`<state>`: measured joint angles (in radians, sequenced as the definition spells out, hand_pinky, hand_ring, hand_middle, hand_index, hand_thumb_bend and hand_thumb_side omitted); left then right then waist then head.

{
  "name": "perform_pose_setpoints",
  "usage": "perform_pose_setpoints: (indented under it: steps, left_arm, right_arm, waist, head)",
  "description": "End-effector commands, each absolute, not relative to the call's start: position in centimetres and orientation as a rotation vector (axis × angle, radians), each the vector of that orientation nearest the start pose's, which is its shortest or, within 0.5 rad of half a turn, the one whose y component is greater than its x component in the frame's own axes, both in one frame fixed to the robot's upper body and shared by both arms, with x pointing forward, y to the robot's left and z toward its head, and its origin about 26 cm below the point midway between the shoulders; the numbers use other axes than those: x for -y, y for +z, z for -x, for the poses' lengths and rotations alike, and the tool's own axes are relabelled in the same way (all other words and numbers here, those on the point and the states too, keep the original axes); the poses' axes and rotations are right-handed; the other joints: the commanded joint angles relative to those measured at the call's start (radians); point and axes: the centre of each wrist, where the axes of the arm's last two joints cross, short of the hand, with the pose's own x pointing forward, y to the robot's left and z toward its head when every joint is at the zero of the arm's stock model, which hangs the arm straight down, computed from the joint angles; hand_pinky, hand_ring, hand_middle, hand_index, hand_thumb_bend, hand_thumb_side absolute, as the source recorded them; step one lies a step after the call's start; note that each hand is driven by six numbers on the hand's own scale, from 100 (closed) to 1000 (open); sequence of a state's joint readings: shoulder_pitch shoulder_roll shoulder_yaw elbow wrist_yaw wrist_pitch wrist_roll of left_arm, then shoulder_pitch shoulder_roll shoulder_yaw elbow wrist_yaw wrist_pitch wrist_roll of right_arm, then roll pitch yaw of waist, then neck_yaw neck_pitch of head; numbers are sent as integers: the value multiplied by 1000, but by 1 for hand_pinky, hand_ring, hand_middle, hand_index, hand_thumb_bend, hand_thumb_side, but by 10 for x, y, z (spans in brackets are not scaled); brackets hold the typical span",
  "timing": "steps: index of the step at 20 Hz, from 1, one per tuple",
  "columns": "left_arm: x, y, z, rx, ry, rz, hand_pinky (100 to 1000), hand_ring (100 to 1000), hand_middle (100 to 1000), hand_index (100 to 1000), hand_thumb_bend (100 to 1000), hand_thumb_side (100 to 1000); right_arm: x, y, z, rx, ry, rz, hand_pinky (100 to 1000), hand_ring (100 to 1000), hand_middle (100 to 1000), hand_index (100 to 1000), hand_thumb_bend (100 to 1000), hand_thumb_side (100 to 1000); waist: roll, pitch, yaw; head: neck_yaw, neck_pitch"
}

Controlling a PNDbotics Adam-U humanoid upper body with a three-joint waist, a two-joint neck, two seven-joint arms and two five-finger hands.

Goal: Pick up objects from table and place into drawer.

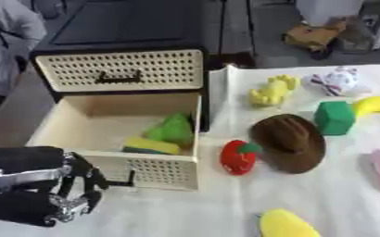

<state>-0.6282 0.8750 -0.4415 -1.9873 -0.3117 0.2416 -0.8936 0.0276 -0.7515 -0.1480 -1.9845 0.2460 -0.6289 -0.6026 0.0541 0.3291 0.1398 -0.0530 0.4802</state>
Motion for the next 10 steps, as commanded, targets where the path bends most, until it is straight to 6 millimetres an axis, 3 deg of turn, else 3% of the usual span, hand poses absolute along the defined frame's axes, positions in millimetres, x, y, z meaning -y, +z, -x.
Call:
perform_pose_setpoints:
  steps: [1,10]
  left_arm:
    - [-219,266,-300,1184,-1914,-341,365,494,736,885,100,1000]
    - [-216,249,-312,1092,-1824,-299,365,504,767,944,100,1000]
  right_arm:
    - [376,196,-254,-3175,-485,-933,729,914,610,818,153,1000]
    - [374,195,-255,-3188,-434,-933,731,919,609,815,155,1000]
  waist:
    - [-3,-12,-4]
    - [-4,-5,-13]
  head:
    - [6,-12]
    - [9,-17]
